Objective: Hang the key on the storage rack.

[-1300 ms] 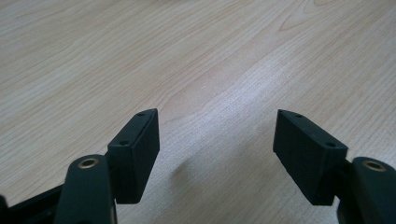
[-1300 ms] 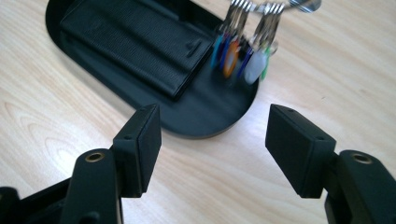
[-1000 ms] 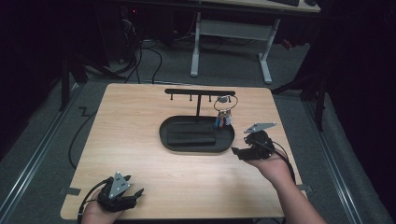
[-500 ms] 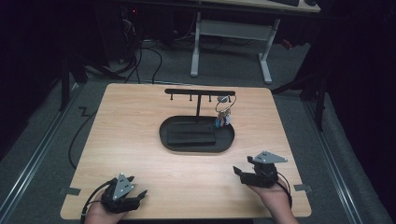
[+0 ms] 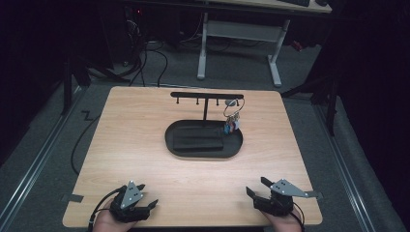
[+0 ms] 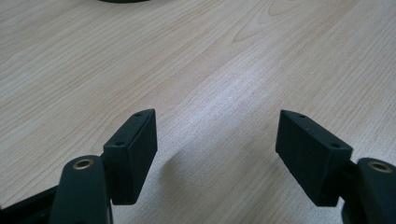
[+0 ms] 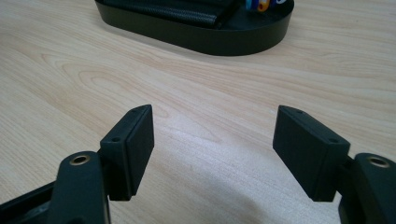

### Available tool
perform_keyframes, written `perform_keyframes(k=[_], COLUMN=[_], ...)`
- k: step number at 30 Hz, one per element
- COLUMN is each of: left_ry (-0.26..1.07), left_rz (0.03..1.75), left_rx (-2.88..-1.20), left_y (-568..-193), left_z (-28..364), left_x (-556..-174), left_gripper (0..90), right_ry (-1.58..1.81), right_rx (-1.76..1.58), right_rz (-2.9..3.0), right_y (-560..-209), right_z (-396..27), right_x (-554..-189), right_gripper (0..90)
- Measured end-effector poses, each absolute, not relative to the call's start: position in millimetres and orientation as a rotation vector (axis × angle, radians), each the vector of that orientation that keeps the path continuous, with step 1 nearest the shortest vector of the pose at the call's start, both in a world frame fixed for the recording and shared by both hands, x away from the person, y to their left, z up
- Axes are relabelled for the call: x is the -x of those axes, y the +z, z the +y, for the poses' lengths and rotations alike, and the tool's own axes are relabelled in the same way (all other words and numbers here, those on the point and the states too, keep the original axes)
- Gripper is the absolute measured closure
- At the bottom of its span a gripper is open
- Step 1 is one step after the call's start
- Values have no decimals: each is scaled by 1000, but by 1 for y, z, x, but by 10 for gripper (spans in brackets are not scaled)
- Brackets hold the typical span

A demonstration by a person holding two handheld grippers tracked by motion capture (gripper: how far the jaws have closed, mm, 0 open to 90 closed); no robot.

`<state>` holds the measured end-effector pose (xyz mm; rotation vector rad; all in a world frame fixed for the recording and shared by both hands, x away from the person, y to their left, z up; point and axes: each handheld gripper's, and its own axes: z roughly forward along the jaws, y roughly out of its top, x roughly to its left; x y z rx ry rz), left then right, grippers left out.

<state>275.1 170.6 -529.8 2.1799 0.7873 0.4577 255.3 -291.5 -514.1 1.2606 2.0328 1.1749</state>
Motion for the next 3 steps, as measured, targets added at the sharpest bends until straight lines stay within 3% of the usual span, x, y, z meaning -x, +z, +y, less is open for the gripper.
perform_keyframes(k=[3], left_ry=[456], left_rz=[784], left_rx=[-2187], left_y=[-530], left_z=[171], left_x=[-275], left_gripper=[310], right_ry=[1170], right_rx=[-1283], right_rz=[2049], right_y=[-518], right_z=[-293], right_x=[-257], right_gripper=[297])
